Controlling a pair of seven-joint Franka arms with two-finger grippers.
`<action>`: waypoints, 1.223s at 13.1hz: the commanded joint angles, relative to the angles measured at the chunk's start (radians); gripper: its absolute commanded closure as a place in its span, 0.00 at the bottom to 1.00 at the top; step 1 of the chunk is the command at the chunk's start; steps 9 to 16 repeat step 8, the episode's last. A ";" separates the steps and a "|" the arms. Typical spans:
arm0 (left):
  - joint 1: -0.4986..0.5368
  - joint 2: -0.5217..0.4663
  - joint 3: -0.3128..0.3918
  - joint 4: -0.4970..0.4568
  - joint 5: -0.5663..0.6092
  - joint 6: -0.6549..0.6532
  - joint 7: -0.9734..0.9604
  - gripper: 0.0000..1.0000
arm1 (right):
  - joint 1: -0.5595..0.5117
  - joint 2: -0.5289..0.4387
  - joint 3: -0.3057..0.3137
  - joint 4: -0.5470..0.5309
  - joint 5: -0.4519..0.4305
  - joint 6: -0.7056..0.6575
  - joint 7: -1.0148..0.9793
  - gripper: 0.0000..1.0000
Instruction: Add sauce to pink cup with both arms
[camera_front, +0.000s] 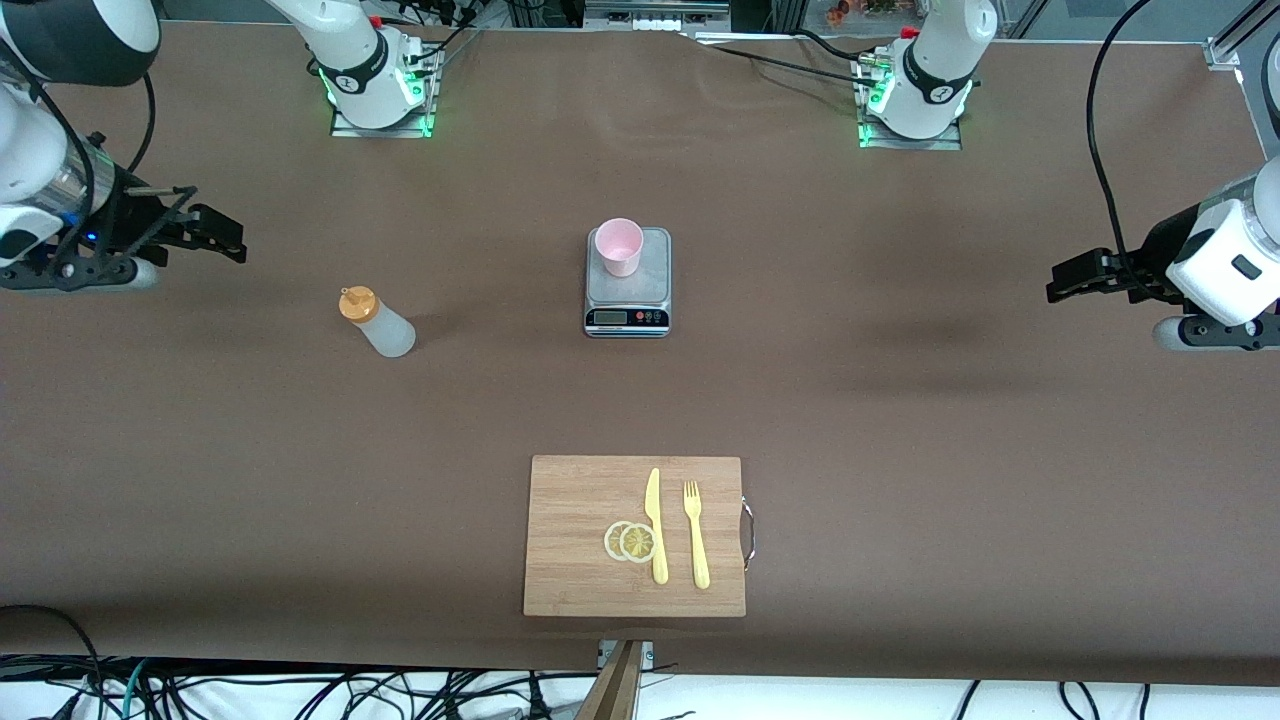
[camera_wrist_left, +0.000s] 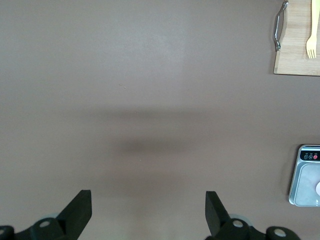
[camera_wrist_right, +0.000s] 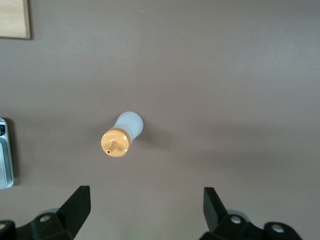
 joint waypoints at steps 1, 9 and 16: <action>-0.002 0.011 -0.006 0.028 0.018 -0.025 -0.007 0.00 | -0.029 -0.009 0.023 0.038 0.019 -0.013 0.014 0.00; -0.002 0.011 -0.006 0.028 0.018 -0.026 -0.007 0.00 | -0.026 -0.008 0.024 0.038 0.044 -0.036 0.022 0.00; -0.002 0.011 -0.006 0.028 0.018 -0.026 -0.007 0.00 | -0.026 -0.008 0.024 0.038 0.044 -0.036 0.022 0.00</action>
